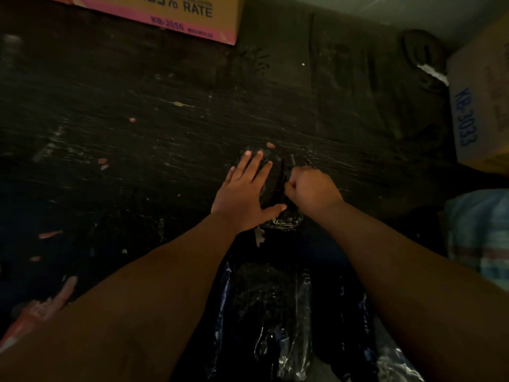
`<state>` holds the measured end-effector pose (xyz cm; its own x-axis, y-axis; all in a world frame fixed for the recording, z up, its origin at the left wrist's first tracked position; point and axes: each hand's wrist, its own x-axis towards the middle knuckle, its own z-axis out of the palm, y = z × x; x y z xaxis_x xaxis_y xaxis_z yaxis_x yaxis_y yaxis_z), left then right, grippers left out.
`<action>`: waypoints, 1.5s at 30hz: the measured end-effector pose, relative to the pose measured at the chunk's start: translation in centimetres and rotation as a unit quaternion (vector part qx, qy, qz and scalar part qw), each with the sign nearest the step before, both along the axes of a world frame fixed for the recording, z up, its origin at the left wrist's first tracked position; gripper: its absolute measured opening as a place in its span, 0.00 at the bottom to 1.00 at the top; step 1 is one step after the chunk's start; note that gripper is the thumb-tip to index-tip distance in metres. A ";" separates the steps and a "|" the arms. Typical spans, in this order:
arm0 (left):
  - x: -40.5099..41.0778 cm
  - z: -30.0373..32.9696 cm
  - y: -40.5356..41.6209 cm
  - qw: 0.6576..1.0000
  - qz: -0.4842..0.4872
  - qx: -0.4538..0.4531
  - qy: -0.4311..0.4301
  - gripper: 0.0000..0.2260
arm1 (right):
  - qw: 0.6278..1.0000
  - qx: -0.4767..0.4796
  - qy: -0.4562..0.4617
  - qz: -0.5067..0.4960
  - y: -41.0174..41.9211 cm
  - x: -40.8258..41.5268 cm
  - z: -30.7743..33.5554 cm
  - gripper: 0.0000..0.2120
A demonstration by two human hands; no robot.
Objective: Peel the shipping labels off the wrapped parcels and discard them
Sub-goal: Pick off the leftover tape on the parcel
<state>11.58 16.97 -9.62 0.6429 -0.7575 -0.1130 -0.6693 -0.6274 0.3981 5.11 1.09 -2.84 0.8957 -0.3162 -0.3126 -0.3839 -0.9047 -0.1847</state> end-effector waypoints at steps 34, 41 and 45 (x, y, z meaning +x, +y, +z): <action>0.1 0.0 0.4 1.000 -0.009 -0.018 0.009 0.46 | 0.997 0.059 -0.027 0.042 -1.6 -1.9 -0.6 0.04; 0.2 0.1 0.3 1.000 -0.011 -0.019 0.007 0.47 | 0.995 0.094 -0.032 -0.010 -2.1 -1.7 -0.5 0.03; 0.2 0.0 0.3 1.000 -0.011 -0.020 0.007 0.46 | 0.996 0.077 -0.037 0.033 -2.0 -2.2 -0.7 0.03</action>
